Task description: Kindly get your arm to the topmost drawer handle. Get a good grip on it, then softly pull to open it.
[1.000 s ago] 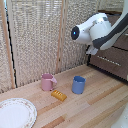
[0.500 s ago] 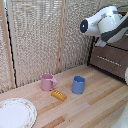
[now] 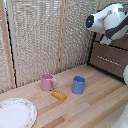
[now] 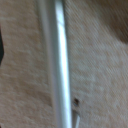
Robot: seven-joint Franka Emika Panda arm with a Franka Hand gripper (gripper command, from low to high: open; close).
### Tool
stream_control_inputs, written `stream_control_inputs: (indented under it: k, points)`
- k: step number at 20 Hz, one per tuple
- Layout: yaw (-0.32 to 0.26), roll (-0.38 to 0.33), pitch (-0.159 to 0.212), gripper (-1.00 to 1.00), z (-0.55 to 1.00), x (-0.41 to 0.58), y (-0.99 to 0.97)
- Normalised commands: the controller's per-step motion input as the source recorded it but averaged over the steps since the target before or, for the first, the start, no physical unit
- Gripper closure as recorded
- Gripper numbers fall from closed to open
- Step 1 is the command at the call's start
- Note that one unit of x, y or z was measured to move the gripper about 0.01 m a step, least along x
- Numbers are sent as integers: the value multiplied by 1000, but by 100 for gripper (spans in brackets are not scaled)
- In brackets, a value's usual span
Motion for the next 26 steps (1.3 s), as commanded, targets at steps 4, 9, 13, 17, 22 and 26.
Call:
stream_control_inputs:
  k: [4, 9, 13, 17, 22, 26]
  points:
    - [220, -23, 87, 100, -92, -114, -134]
    - [171, -9, 1, 100, -51, -254, -210]
    - [0, 2, 0, 100, -13, -14, -4]
    - [-1, 3, 0, 100, -144, -39, 381]
    - [-22, 2, 4, 100, -379, 268, 962]
    - [-91, 10, 1, 100, -351, 326, 881]
